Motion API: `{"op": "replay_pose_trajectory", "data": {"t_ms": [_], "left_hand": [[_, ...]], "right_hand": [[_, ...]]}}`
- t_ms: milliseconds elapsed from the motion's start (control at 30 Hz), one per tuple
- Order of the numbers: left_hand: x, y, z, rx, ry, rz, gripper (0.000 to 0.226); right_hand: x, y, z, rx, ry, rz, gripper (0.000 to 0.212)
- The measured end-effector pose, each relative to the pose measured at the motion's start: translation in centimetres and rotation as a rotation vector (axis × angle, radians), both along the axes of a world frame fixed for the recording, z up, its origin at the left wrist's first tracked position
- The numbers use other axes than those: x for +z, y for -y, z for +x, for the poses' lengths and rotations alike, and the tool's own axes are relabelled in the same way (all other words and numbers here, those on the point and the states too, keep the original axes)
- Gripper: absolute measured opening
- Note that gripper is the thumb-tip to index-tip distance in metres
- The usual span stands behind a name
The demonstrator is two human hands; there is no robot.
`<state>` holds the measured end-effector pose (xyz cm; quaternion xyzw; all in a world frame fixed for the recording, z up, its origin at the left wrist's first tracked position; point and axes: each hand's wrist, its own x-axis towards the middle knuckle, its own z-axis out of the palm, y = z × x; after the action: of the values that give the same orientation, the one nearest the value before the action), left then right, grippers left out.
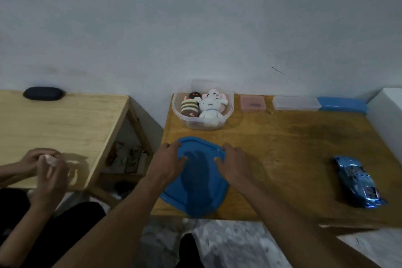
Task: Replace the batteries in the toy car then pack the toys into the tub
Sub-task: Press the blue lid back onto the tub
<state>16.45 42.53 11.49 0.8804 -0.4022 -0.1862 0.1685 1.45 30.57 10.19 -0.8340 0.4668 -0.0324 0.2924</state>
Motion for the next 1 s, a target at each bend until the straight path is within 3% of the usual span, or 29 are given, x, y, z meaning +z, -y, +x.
{"op": "replay_pose_trajectory", "data": {"t_ms": [400, 533, 633, 767, 1000], "left_hand": [[-3.5, -3.2, 3.3, 0.057, -0.106, 0.145, 0.052], [-5.0, -3.7, 4.7, 0.04, -0.126, 0.196, 0.053], [-5.3, -3.9, 5.4, 0.036, -0.166, 0.22, 0.053], [-4.9, -4.1, 6.0, 0.027, -0.206, 0.184, 0.055], [-0.3, -2.6, 6.9, 0.01, -0.296, 0.063, 0.061]], "right_hand": [[-4.5, -4.4, -1.0, -0.216, -0.227, 0.049, 0.039], [-5.1, -4.6, -0.3, -0.294, -0.258, 0.082, 0.014], [-5.0, -4.4, -0.3, -0.409, -0.202, 0.148, 0.007], [-4.5, -4.1, 0.0, -0.499, -0.026, 0.179, 0.025], [0.5, -2.5, 1.2, -0.529, 0.148, 0.027, 0.033]]}}
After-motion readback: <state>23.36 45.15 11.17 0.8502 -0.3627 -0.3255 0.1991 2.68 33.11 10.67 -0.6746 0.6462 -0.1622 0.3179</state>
